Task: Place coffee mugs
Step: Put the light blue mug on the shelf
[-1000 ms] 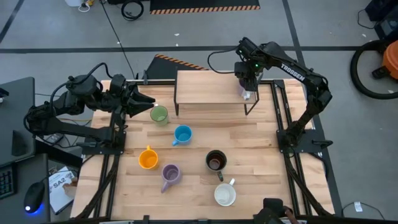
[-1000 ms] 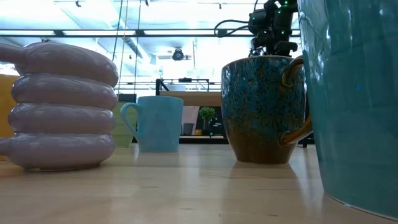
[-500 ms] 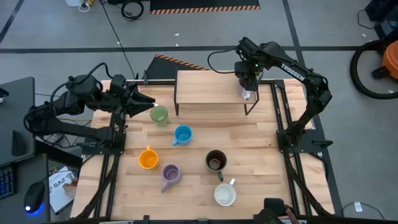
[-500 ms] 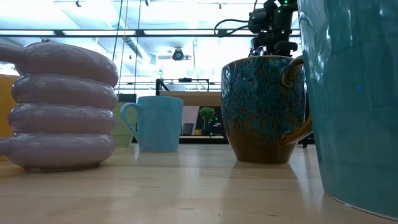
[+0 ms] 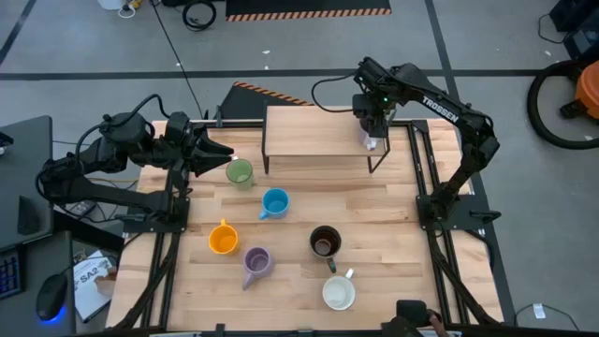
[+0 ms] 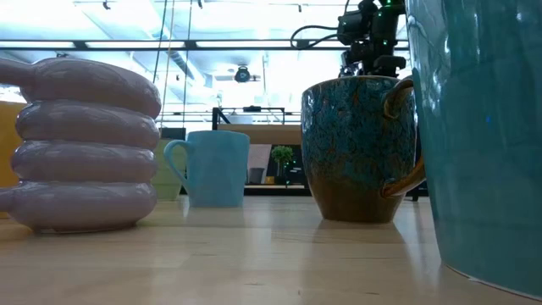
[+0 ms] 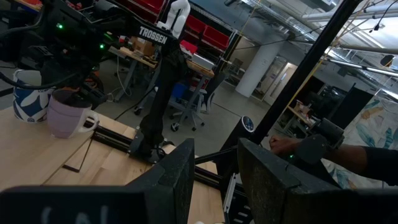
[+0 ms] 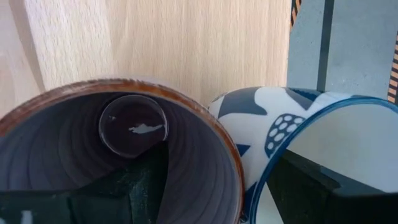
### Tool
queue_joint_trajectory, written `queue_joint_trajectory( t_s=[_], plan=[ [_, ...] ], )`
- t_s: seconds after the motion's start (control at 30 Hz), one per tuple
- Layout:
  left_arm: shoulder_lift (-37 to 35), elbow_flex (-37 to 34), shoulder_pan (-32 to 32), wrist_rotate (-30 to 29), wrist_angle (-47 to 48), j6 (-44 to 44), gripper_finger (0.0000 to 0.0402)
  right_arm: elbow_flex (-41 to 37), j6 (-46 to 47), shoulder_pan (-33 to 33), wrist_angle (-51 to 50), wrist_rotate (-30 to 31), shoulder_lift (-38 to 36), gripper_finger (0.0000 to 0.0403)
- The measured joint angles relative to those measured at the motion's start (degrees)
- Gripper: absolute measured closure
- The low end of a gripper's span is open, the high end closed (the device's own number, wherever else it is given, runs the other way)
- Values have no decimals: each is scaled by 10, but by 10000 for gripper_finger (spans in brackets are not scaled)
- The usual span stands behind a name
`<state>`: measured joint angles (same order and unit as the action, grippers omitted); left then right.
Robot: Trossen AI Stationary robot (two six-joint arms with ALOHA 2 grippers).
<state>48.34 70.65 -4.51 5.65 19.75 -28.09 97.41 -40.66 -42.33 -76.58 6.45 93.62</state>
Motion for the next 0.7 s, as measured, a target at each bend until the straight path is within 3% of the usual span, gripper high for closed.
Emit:
queue_joint_trajectory(
  t_s=[0.7],
  plan=[
    [0, 0, 0, 0, 0, 0, 274, 0, 0, 0, 3, 1, -43, 144]
  ],
)
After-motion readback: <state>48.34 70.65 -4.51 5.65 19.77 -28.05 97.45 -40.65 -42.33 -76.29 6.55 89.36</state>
